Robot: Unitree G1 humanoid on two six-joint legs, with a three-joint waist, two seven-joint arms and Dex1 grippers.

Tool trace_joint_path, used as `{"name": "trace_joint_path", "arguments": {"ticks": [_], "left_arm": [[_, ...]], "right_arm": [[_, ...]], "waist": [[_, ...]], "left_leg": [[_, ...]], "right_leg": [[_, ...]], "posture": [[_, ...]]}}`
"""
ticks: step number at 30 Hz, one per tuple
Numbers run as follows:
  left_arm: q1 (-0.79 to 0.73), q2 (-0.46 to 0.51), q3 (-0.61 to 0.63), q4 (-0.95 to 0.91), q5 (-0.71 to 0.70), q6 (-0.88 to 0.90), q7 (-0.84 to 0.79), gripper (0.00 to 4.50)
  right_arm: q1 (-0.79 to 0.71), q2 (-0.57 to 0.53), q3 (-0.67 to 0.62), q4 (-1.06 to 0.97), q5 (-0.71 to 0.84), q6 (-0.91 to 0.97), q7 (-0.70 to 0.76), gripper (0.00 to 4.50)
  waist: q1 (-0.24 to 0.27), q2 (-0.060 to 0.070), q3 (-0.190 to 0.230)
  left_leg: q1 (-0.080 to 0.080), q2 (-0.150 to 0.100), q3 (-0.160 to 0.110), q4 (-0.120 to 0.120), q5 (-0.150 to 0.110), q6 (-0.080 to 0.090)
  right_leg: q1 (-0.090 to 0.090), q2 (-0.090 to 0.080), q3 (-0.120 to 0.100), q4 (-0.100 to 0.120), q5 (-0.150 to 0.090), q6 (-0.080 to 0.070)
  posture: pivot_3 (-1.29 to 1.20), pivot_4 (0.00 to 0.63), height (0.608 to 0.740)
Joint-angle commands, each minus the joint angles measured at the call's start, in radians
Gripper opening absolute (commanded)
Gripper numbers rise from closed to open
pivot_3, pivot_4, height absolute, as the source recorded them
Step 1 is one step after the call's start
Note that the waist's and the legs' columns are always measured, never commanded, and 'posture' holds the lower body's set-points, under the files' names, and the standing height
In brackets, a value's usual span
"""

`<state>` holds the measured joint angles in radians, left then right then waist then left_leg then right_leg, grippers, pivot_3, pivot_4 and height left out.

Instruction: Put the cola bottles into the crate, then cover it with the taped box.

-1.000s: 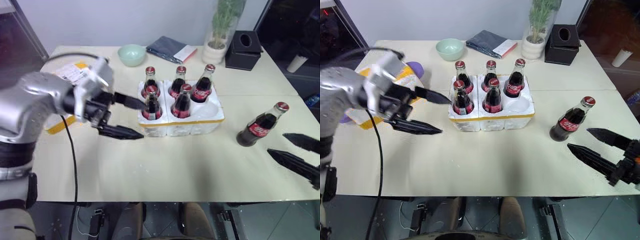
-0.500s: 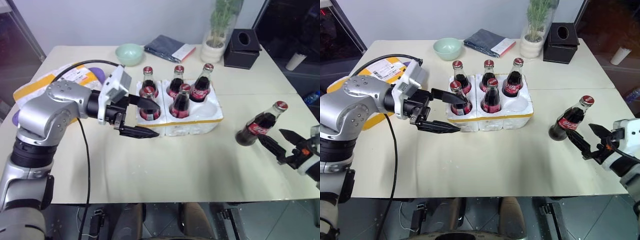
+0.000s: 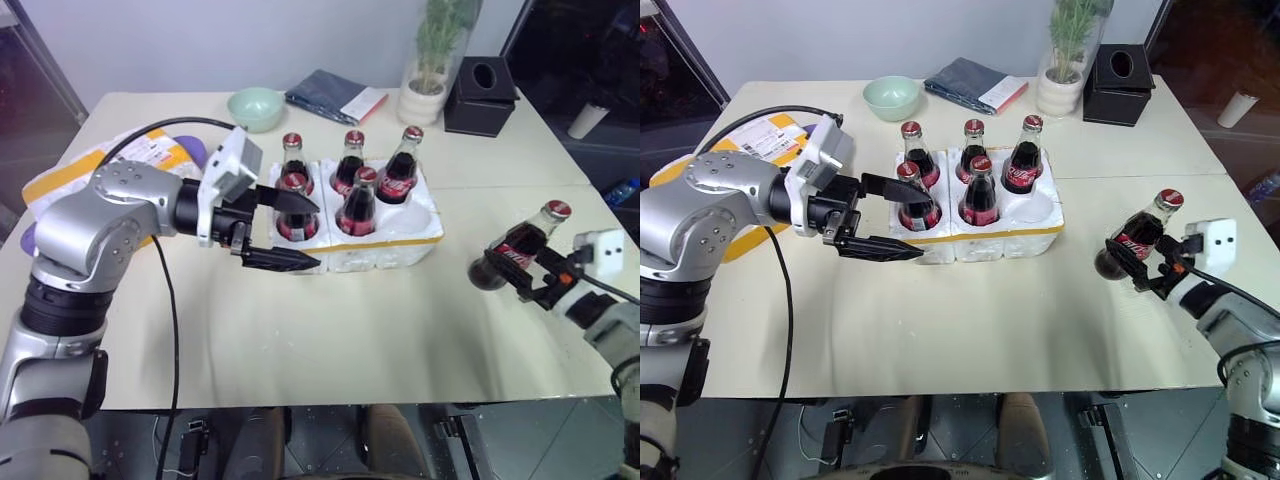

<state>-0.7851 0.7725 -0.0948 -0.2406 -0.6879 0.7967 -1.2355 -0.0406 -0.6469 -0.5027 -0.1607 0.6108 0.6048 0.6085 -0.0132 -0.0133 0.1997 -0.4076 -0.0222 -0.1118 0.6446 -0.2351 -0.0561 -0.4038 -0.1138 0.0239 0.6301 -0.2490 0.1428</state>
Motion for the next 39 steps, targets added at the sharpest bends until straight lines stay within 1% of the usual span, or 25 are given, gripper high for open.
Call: {"name": "trace_joint_path", "arguments": {"ticks": [1,3,5,6,7,8,10,14,16,18,20,22,25,28,33,34,39], "left_arm": [[-0.021,0.002,0.029,-0.009,0.000,-0.022,0.003,4.42],[-0.022,0.001,0.028,-0.006,0.001,-0.023,0.005,4.42],[-0.022,0.000,0.027,-0.004,0.003,-0.024,0.006,4.50],[-0.020,0.001,0.027,-0.005,0.003,-0.024,0.006,4.50],[-0.021,0.000,0.030,-0.001,0.002,-0.022,0.009,4.50],[-0.021,0.000,0.032,0.002,0.001,-0.019,0.012,4.50],[-0.021,0.000,0.040,0.006,-0.004,-0.011,0.022,4.50],[-0.013,-0.002,0.075,0.011,-0.020,0.004,0.061,4.50],[-0.005,-0.002,0.097,0.007,-0.034,0.019,0.081,4.50],[0.012,0.002,0.109,-0.001,-0.032,0.017,0.097,4.50],[0.027,0.006,0.116,-0.008,-0.029,0.014,0.107,4.50],[0.039,0.009,0.120,-0.016,-0.027,0.011,0.115,4.50],[0.047,0.010,0.124,-0.024,-0.027,0.008,0.126,4.50],[0.051,0.018,0.133,-0.033,-0.032,0.011,0.136,4.50],[0.061,0.030,0.141,-0.042,-0.031,0.010,0.143,4.50],[0.064,0.032,0.143,-0.044,-0.032,0.011,0.144,4.50],[0.069,0.034,0.150,-0.051,-0.037,0.015,0.153,4.50]], "right_arm": [[-0.038,0.011,0.003,0.024,0.003,-0.031,0.000,4.50],[-0.048,0.013,0.009,0.037,0.004,-0.042,0.008,4.50],[-0.058,0.018,0.004,0.038,0.016,-0.043,0.007,3.97],[-0.059,0.019,0.000,0.031,0.025,-0.039,0.007,3.63],[-0.054,0.011,-0.006,0.012,0.027,-0.036,0.007,3.14],[-0.049,0.005,-0.010,-0.002,0.026,-0.034,0.007,2.84],[-0.044,-0.010,-0.028,-0.039,0.044,-0.021,0.011,2.87],[-0.127,-0.085,-0.110,-0.137,0.192,0.083,0.007,2.87],[-0.215,-0.126,-0.129,-0.157,0.296,0.140,-0.001,2.87],[-0.349,-0.161,-0.118,-0.152,0.398,0.202,-0.027,2.87],[-0.465,-0.160,-0.062,-0.130,0.440,0.242,-0.055,2.87],[-0.558,-0.139,0.030,-0.106,0.425,0.258,-0.056,2.87],[-0.611,-0.111,0.121,-0.076,0.382,0.255,-0.038,2.87],[-0.617,-0.081,0.238,-0.038,0.304,0.231,-0.002,2.87],[-0.594,-0.054,0.372,-0.017,0.183,0.181,0.052,2.87],[-0.592,-0.052,0.402,-0.005,0.139,0.157,0.058,2.87],[-0.604,-0.036,0.487,0.080,-0.016,0.083,0.065,2.87]], "waist": [[-0.001,0.000,0.000],[-0.001,0.000,0.000],[-0.001,0.000,0.000],[-0.001,0.000,0.000],[-0.001,0.000,0.000],[-0.001,0.000,0.000],[-0.001,0.001,0.000],[-0.005,0.008,0.004],[-0.008,0.009,0.005],[-0.019,0.012,0.007],[-0.022,0.012,0.007],[-0.026,0.012,0.007],[-0.025,0.010,0.007],[-0.021,0.010,0.007],[-0.021,0.010,0.008],[-0.022,0.010,0.008],[-0.027,0.010,0.008]], "left_leg": [[0.000,0.000,0.000,0.000,0.000,0.000],[0.000,0.000,0.000,0.000,0.000,0.000],[0.000,0.000,0.000,0.000,0.000,0.000],[0.000,0.000,0.000,0.000,0.000,0.000],[0.000,0.000,0.000,0.000,0.000,0.000],[0.000,0.000,0.000,0.000,0.000,0.000],[0.000,0.000,0.000,0.000,0.000,0.000],[-0.001,0.000,0.000,0.000,0.000,0.000],[-0.001,0.000,0.000,0.000,0.000,0.000],[-0.001,0.000,0.001,0.000,0.000,0.000],[-0.001,0.000,0.000,-0.001,0.000,0.000],[0.000,0.001,-0.001,-0.003,0.000,0.000],[-0.001,0.001,-0.001,-0.003,0.000,0.000],[-0.002,0.000,-0.001,-0.002,0.000,0.000],[-0.003,0.000,-0.001,-0.003,0.000,0.000],[-0.003,0.000,-0.001,-0.003,0.000,0.000],[-0.003,0.000,-0.001,-0.003,0.000,0.000]], "right_leg": [[0.000,0.000,0.000,0.000,0.000,0.001],[0.000,0.000,0.000,0.000,0.000,0.001],[0.000,0.000,0.000,0.000,0.000,0.001],[0.000,0.000,0.000,0.000,0.001,0.001],[0.000,0.000,0.000,0.000,0.001,0.001],[0.000,0.000,0.000,0.000,0.001,0.001],[0.000,0.000,0.000,0.000,0.001,0.001],[-0.001,0.000,0.001,0.000,0.001,0.001],[-0.002,0.000,0.001,0.001,0.001,0.001],[-0.003,0.000,0.001,0.001,0.001,0.001],[-0.003,0.000,0.001,0.001,0.001,0.001],[-0.003,0.001,0.000,0.001,0.001,0.001],[-0.003,0.001,0.000,0.001,0.001,0.001],[-0.004,0.000,0.000,0.000,0.001,0.001],[-0.006,0.000,0.000,0.001,0.001,0.001],[-0.006,0.000,0.000,0.001,0.001,0.001],[-0.005,0.000,0.000,0.001,0.001,0.001]], "posture": [[0.00,0.150,0.740],[0.00,0.150,0.740],[0.00,0.150,0.740],[0.00,0.150,0.740],[0.00,0.150,0.740],[0.00,0.150,0.740],[0.00,0.150,0.740],[0.00,0.150,0.740],[0.00,0.150,0.740],[0.00,0.150,0.740],[0.00,0.150,0.740],[0.00,0.150,0.740],[0.00,0.150,0.740],[0.00,0.150,0.740],[0.00,0.150,0.740],[0.00,0.150,0.740],[0.00,0.150,0.740]]}}
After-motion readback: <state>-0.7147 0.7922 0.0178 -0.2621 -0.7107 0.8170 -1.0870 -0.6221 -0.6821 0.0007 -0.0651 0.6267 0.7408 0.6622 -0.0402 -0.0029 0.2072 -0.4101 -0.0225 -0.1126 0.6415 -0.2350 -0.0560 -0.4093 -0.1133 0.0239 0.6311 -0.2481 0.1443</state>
